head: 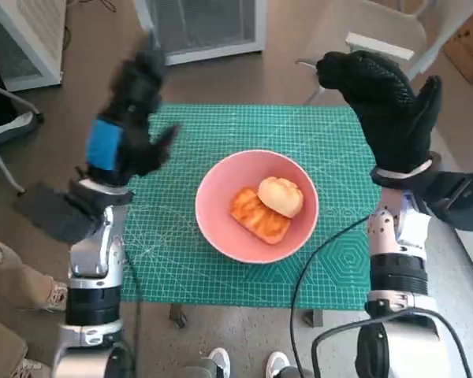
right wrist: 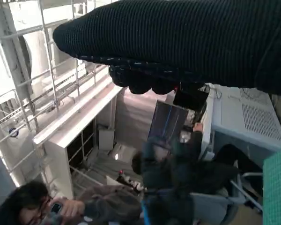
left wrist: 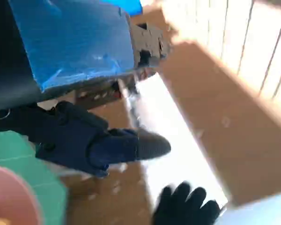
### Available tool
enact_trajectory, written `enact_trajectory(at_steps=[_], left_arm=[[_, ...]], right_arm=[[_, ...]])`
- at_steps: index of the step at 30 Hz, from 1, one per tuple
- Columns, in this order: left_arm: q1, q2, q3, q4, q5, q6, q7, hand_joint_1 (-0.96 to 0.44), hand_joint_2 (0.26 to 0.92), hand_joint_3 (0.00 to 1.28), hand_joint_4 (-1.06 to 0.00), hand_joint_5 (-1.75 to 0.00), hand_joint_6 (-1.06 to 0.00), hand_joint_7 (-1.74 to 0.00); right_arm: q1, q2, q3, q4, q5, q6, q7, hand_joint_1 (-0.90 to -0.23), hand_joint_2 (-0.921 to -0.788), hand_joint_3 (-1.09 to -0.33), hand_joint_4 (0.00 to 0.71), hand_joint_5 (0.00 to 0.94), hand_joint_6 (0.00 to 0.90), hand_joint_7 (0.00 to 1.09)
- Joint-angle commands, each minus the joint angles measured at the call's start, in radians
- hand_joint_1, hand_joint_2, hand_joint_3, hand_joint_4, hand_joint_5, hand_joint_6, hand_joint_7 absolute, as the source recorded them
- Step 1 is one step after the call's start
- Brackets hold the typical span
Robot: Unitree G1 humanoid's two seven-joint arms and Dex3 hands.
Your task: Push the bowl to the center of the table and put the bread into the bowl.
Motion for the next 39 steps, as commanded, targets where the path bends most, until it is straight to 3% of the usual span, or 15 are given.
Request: enact_trajectory(at_steps=[1,5,9,28,32,39], left_arm=[[0.01,-0.008,-0.003,-0.012,-0.011,-0.01,0.003,-0.73,0.921,0.45,0.0,0.0,-0.12,-0.04],[0.01,-0.007,-0.004,-0.012,-0.012,-0.01,0.004,-0.73,0.921,0.45,0.0,0.0,-0.12,-0.04],[0.01,-0.008,0.019,-0.034,-0.05,-0.005,0.005,-0.74,0.921,0.46,0.0,0.0,-0.12,-0.04],[0.066,0.034,0.02,-0.162,-0.053,-0.004,-0.019,-0.71,0.921,0.46,-0.02,-0.01,-0.13,-0.09],[0.065,0.034,0.019,-0.156,-0.052,-0.008,-0.019,-0.71,0.921,0.47,-0.02,0.0,-0.03,-0.28],[0.057,0.021,0.02,-0.131,-0.068,-0.007,-0.021,-0.7,0.921,0.47,-0.02,0.0,0.0,-0.34]], right_arm=[[0.015,-0.004,0.007,-0.003,-0.014,0.003,-0.012,-0.644,-0.921,-0.646,0.247,0.003,0.052,0.55],[0.016,-0.004,0.007,-0.003,-0.014,0.003,-0.013,-0.644,-0.921,-0.646,0.247,0.003,0.053,0.55],[0.017,-0.004,0.017,-0.018,-0.034,-0.007,-0.036,-0.64,-0.921,-0.664,0.246,0.002,0.054,0.54],[0.026,-0.022,0.022,-0.053,-0.04,-0.008,-0.058,-0.635,-0.921,-0.671,0.244,0.002,0.074,0.53],[0.026,-0.023,0.023,-0.054,-0.041,-0.009,-0.06,-0.635,-0.921,-0.673,0.241,0.001,0.077,0.52],[0.026,-0.028,0.024,-0.044,-0.051,-0.021,-0.068,-0.63,-0.921,-0.68,0.234,0.0,0.079,0.51]])
